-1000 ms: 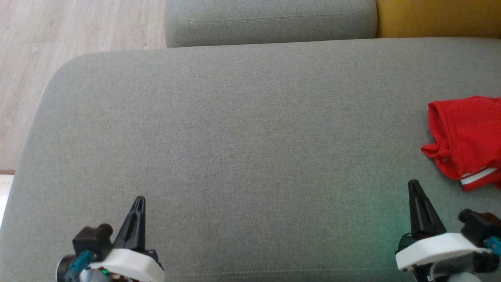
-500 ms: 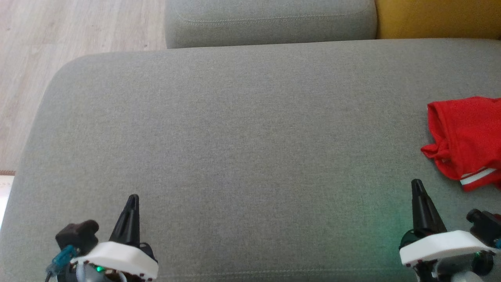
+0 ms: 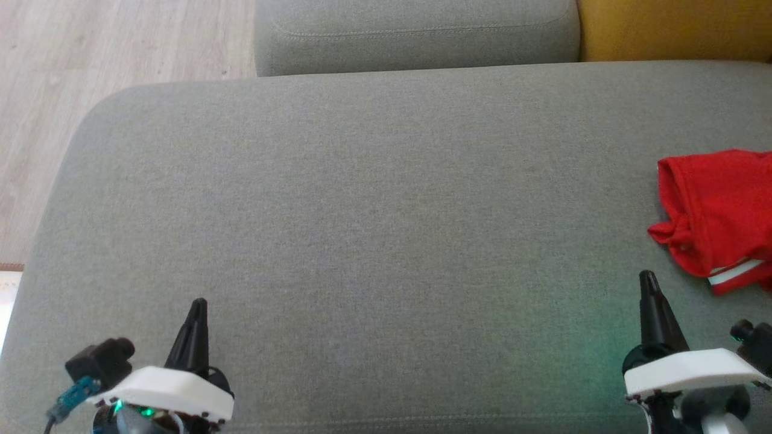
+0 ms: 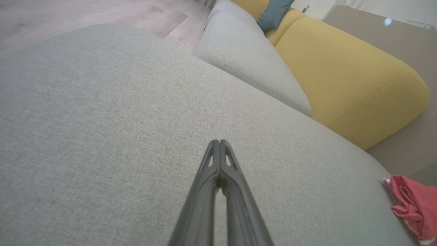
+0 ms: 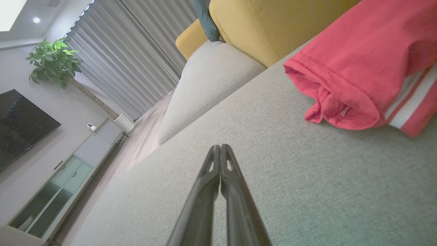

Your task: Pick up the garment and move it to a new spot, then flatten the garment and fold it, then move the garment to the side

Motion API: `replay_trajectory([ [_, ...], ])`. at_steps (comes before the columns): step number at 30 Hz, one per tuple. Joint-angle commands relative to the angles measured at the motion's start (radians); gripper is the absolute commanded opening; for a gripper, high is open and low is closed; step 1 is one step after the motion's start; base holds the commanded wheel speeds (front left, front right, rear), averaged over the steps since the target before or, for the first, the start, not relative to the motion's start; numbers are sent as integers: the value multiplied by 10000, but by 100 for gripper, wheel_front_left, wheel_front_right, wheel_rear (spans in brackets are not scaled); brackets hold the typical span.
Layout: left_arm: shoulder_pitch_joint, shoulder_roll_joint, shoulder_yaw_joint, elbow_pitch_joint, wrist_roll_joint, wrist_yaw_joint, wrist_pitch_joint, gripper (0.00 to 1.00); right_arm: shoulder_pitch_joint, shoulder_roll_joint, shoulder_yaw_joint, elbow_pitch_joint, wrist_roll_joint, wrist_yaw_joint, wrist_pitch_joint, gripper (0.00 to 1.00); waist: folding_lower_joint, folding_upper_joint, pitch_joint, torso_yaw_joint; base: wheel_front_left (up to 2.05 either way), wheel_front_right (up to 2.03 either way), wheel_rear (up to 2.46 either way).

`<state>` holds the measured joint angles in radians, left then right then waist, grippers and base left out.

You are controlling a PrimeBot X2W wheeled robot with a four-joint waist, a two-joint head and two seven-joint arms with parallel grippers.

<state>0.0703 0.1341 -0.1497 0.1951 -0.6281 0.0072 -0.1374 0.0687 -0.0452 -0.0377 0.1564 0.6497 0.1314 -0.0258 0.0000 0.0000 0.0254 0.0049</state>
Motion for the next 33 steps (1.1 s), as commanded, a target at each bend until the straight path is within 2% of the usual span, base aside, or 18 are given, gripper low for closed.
replay_trajectory([
  [1, -594, 44, 256, -277, -370, -106, 71, 0, -471, -181, 15, -245, 389, -2, 15, 0, 0, 0, -5, -1, 0, 0, 0],
  [33, -1036, -223, 1065, 11, -4034, -590, 920, 0, -949, -243, -125, 175, 4014, -4, 413, 0, 0, 0, -87, -19, 0, 0, 0],
])
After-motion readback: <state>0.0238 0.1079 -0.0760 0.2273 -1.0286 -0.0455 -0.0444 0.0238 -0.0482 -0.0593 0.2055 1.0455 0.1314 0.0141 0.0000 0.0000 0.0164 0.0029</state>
